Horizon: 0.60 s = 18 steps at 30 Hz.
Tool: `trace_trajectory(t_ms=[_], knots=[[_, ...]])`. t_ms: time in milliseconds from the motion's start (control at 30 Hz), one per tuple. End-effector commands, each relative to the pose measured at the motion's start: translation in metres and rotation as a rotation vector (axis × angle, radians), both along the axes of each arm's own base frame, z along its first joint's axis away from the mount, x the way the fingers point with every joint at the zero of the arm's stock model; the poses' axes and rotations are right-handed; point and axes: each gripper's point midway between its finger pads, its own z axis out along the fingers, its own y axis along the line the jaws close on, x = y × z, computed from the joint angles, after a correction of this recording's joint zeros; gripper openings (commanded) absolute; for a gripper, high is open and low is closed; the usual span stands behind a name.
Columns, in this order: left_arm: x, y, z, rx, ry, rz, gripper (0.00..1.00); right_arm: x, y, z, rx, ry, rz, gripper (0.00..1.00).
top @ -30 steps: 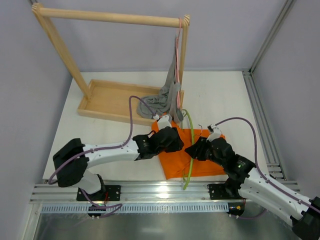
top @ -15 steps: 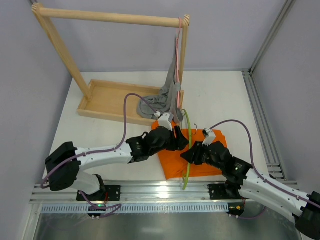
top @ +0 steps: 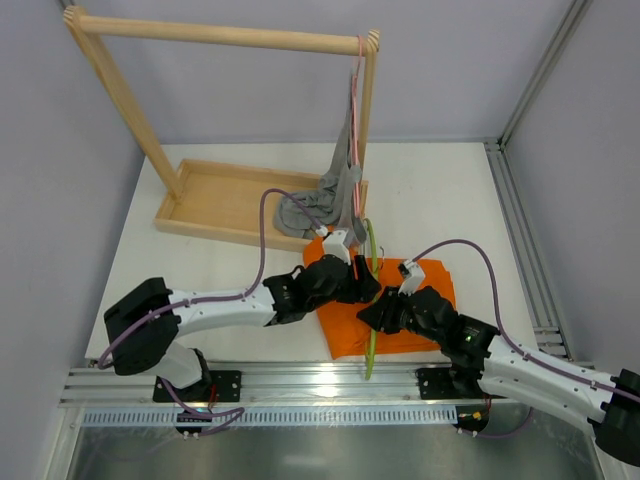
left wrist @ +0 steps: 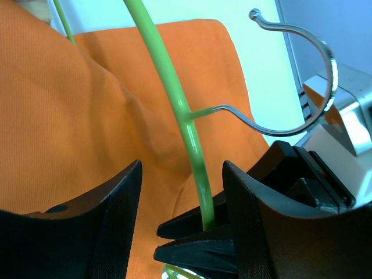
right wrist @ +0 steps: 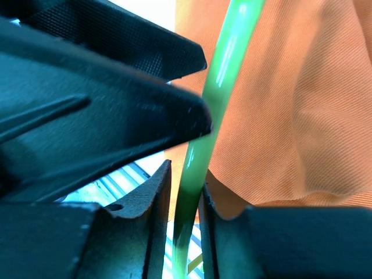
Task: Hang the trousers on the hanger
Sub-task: Place trousers on hanger
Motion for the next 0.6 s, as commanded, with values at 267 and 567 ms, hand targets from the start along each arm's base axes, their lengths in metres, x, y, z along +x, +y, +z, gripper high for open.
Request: trace_trajectory(t_ms=[267, 567], knots=[[0.019, -0.009, 0.001, 0.035, -0.028, 0.061, 0.54, 0.005, 0.004, 0.005, 0.019, -0.027, -0.020, 0.26], [0.019, -0.017, -0.013, 0.055, 0.005, 0.056, 0.52, 0.007, 0.005, 0.000, 0.017, -0.031, -0.028, 0.26]])
